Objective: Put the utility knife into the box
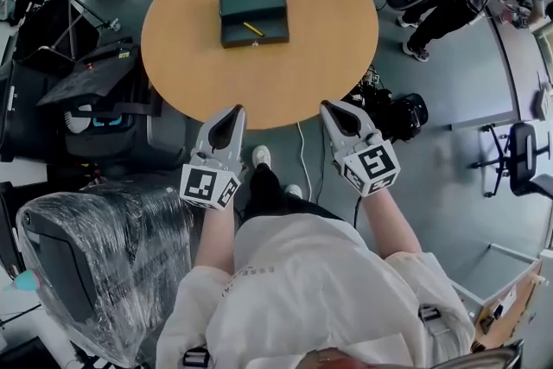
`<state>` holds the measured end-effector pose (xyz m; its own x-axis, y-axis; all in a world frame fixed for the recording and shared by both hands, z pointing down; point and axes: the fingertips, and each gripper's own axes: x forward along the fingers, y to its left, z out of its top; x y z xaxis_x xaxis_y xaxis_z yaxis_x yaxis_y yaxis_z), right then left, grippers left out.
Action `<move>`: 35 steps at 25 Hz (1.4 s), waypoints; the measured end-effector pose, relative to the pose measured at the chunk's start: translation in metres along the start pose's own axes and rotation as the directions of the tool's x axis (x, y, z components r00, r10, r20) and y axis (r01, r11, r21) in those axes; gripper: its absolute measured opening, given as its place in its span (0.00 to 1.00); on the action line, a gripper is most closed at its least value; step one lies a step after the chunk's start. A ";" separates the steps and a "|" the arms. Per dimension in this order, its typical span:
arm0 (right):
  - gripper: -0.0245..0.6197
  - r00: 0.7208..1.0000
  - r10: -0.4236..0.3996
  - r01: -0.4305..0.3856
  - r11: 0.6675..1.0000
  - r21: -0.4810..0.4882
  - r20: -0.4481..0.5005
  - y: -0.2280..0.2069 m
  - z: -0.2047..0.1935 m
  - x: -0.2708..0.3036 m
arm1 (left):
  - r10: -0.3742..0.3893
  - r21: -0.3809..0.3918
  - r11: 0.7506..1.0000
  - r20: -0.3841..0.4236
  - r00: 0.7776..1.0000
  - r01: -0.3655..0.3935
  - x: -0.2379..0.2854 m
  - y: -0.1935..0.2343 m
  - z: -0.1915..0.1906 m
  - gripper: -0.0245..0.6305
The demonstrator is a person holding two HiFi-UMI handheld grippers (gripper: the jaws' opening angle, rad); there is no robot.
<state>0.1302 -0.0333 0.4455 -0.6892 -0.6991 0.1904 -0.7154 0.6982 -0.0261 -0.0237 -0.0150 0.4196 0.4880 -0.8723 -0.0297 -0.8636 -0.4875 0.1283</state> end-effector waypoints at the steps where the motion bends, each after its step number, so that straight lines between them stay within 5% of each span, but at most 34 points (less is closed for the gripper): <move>1: 0.03 1.000 0.012 -0.012 1.000 0.005 -0.009 0.004 -0.004 -0.006 | 0.004 0.002 1.000 -0.004 1.000 -0.004 -0.005 -0.007 -0.001 0.06; 17: 0.02 0.998 0.061 -0.061 0.997 -0.048 -0.003 0.072 0.006 -0.038 | -0.015 0.051 0.999 0.047 0.999 0.013 -0.065 -0.040 0.031 0.06; 35: 0.02 0.999 -0.043 0.042 0.996 -0.081 -0.003 0.128 0.011 -0.028 | -0.096 0.082 0.992 0.051 0.994 0.091 -0.107 -0.026 0.041 0.06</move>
<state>0.0572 0.0739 0.4261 -0.6577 -0.7276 0.1947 -0.7323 0.6783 0.0611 -0.0586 0.0899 0.3791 0.5612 -0.8225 -0.0921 -0.8230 -0.5664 0.0436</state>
